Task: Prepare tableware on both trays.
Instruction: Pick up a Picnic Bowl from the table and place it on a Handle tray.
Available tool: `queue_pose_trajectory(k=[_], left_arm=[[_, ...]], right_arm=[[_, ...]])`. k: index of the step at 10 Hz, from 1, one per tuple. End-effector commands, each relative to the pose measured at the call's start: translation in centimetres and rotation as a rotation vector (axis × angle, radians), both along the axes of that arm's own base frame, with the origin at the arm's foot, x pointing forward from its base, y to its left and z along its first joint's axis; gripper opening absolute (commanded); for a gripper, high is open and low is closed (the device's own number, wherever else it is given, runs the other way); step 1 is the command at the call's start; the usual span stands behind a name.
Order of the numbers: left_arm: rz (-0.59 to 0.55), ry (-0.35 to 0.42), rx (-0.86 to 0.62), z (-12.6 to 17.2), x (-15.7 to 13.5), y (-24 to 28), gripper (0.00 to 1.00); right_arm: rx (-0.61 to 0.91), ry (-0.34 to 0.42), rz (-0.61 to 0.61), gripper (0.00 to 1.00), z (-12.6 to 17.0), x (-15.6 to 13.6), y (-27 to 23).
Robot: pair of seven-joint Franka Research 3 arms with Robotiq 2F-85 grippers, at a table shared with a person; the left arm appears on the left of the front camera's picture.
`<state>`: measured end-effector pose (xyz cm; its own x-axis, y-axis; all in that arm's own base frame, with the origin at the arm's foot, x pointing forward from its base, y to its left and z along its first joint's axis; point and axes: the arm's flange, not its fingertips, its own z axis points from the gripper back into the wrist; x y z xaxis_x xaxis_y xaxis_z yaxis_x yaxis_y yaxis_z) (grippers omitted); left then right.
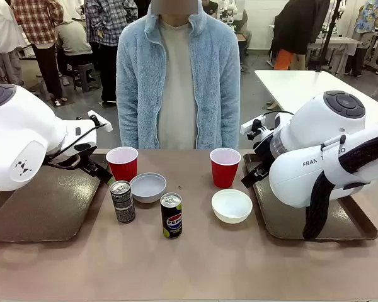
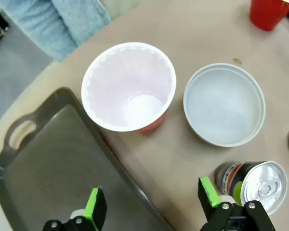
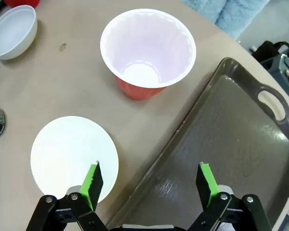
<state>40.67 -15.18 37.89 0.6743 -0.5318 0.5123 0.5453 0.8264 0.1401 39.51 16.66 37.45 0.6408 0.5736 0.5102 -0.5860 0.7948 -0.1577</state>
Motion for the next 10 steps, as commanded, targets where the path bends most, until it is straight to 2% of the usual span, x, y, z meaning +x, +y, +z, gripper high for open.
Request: queue_pose_trajectory(k=[1, 10], left_arm=[[-0.001, -0.007, -0.002, 0.31, 0.07, -0.06, 1.0], [-0.001, -0.007, -0.002, 0.31, 0.07, -0.06, 1.0]], right_arm=[[0.0, 0.0, 0.0, 1.0, 0.0, 0.0, 0.0], [0.0, 0.0, 0.0, 1.0, 0.0, 0.0, 0.0]])
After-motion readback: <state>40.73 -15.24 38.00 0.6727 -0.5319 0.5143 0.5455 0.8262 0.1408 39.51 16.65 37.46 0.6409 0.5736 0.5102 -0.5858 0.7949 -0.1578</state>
